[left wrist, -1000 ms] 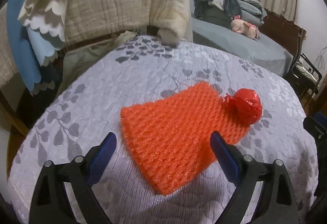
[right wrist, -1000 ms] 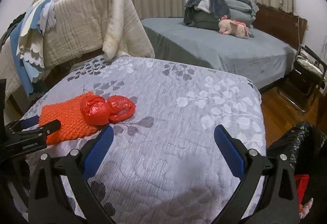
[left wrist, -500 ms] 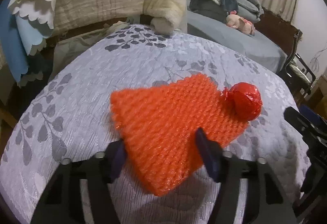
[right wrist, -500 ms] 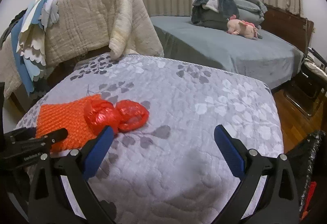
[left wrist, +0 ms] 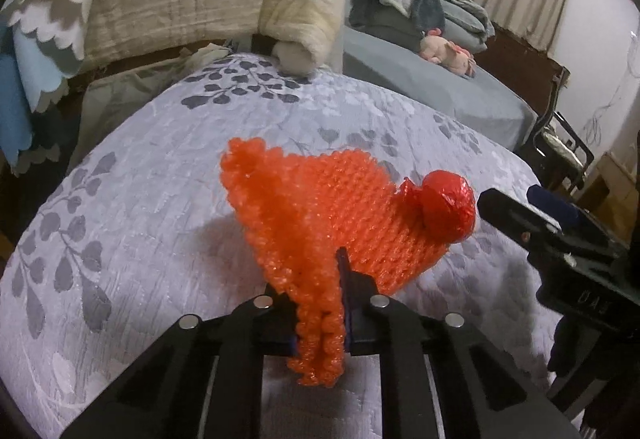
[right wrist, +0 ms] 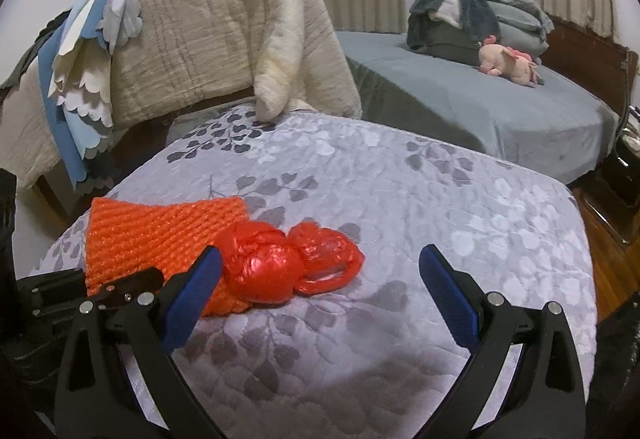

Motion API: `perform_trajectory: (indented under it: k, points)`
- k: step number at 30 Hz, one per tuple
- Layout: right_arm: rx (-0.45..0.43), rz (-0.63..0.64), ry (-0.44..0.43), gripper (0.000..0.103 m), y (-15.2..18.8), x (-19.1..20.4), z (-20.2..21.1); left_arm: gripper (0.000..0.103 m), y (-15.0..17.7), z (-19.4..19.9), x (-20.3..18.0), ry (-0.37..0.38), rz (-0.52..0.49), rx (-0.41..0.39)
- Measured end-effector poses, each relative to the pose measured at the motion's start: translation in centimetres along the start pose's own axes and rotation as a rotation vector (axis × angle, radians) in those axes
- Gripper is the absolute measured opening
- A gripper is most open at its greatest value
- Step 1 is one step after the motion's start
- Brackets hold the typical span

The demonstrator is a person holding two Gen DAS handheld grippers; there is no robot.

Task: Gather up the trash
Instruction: 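Grasp the orange foam net with the left gripper while the right gripper grasps the red plastic bag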

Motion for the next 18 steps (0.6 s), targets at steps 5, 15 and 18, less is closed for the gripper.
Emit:
perform_trajectory:
  k: [5,15,18]
  points:
    - [0.037,0.019,-0.022,0.094,0.0,0.8,-1.7,0.015,0.1,-0.1,0.2,0.013,0.015,0.004]
    - [0.091,0.050,-0.102,0.039,0.6,2.0,-2.3,0.015,0.1,-0.2,0.2,0.013,0.016,0.003]
    - [0.082,0.049,-0.104,0.038,0.5,1.9,-1.7,0.015,0.0,0.0,0.1,0.004,0.009,-0.006]
Point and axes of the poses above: each gripper's, at about its wrist camera, not at the fingertips, and z roughly against the way its jaws point, x to its left, y to its underside, the point moved 5 cm from there along -z, roughly the way its jaws point, and after that the axes turned 3 degrees about z, right-handed, at the moved point
